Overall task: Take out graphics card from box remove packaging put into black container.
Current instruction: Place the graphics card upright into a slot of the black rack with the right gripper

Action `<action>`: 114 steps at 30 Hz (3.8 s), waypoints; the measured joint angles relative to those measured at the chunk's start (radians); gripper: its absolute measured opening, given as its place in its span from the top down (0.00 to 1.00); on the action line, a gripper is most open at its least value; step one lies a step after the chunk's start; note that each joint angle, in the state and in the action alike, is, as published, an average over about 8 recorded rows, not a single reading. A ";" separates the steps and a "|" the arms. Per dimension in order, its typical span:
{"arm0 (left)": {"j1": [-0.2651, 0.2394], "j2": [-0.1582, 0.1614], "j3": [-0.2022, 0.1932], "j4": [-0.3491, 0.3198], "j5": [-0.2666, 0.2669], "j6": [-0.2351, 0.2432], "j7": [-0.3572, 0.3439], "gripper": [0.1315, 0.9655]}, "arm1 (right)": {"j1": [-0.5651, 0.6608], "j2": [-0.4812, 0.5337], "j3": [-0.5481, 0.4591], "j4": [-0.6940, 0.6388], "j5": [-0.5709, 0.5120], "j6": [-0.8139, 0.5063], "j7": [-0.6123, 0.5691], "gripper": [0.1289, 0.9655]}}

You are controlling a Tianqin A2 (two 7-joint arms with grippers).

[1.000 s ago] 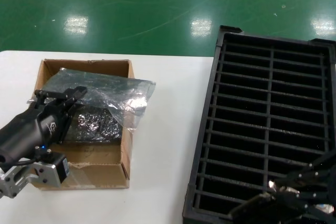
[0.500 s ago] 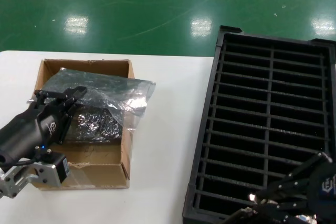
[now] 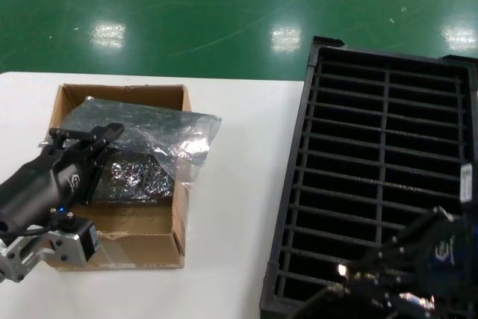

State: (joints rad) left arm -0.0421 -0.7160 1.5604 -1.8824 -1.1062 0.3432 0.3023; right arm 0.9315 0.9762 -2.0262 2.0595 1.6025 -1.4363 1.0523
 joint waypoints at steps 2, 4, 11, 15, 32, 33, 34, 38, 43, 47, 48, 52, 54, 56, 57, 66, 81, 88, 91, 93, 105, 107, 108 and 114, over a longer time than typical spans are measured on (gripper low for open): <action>0.000 0.000 0.000 0.000 0.000 0.000 0.000 0.99 | 0.009 -0.012 -0.005 0.000 -0.025 0.007 0.010 0.93; 0.000 0.000 0.000 0.000 0.000 0.000 0.000 0.99 | 0.015 -0.024 -0.008 0.000 -0.050 0.017 0.017 0.93; 0.000 0.000 0.000 0.000 0.000 0.000 0.000 0.99 | 0.010 -0.056 -0.020 0.000 -0.130 0.055 0.032 0.93; 0.000 0.000 0.000 0.000 0.000 0.000 0.000 0.99 | 0.003 -0.063 -0.028 0.000 -0.154 0.061 0.038 0.93; 0.000 0.000 0.000 0.000 0.000 0.000 0.000 0.99 | -0.063 -0.064 -0.034 0.000 -0.278 0.102 0.079 0.93; 0.000 0.000 0.000 0.000 0.000 0.000 0.000 0.99 | -0.068 -0.065 -0.034 0.000 -0.289 0.106 0.080 0.93; 0.000 0.000 0.000 0.000 0.000 0.000 0.000 0.99 | -0.073 -0.067 -0.034 0.000 -0.300 0.111 0.081 0.93; 0.000 0.000 0.000 0.000 0.000 0.000 0.000 0.99 | -0.092 -0.073 -0.033 0.000 -0.342 0.131 0.083 0.93; 0.000 0.000 0.000 0.000 0.000 0.000 0.000 0.99 | -0.112 -0.078 -0.030 0.000 -0.379 0.150 0.081 0.93; 0.000 0.000 0.000 0.000 0.000 0.000 0.000 0.99 | -0.131 -0.079 -0.028 0.000 -0.397 0.164 0.071 0.93; 0.000 0.000 0.000 0.000 0.000 0.000 0.000 0.99 | -0.137 -0.079 -0.027 0.000 -0.400 0.167 0.068 0.93; 0.000 0.000 0.000 0.000 0.000 0.000 0.000 0.99 | -0.159 -0.078 -0.026 0.000 -0.413 0.179 0.057 0.93; 0.000 0.000 0.000 0.000 0.000 0.000 0.000 0.99 | -0.167 -0.079 -0.025 0.000 -0.420 0.185 0.052 0.93; 0.000 0.000 0.000 0.000 0.000 0.000 0.000 0.99 | -0.174 -0.080 -0.023 0.000 -0.427 0.190 0.047 0.93; 0.000 0.000 0.000 0.000 0.000 0.000 0.000 0.99 | -0.177 -0.080 -0.022 0.000 -0.430 0.193 0.045 0.93; 0.000 0.000 0.000 0.000 0.000 0.000 0.000 0.99 | -0.193 -0.082 -0.006 0.000 -0.453 0.216 0.031 0.93; 0.000 0.000 0.000 0.000 0.000 0.000 0.000 0.99 | -0.243 -0.084 0.002 0.000 -0.501 0.248 0.012 0.93; 0.000 0.000 0.000 0.000 0.000 0.000 0.000 0.99 | -0.257 -0.090 -0.001 0.000 -0.533 0.261 -0.010 0.93; 0.000 0.000 0.000 0.000 0.000 0.000 0.000 0.99 | -0.258 -0.095 -0.006 0.000 -0.539 0.261 -0.026 0.93; 0.000 0.000 0.000 0.000 0.000 0.000 0.000 0.99 | -0.257 -0.100 -0.012 0.000 -0.542 0.259 -0.036 0.93; 0.000 0.000 0.000 0.000 0.000 0.000 0.000 0.99 | -0.243 -0.142 -0.045 0.000 -0.581 0.247 -0.076 0.93; 0.000 0.000 0.000 0.000 0.000 0.000 0.000 0.99 | -0.242 -0.148 -0.050 0.000 -0.588 0.245 -0.083 0.93; 0.000 0.000 0.000 0.000 0.000 0.000 0.000 0.99 | -0.242 -0.150 -0.052 0.000 -0.592 0.245 -0.086 0.93; 0.000 0.000 0.000 0.000 0.000 0.000 0.000 0.99 | -0.243 -0.160 -0.060 0.000 -0.602 0.245 -0.107 0.91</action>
State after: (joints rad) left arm -0.0421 -0.7161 1.5605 -1.8824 -1.1062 0.3432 0.3022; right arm 0.6885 0.8163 -2.0867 2.0595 1.0001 -1.1912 0.9454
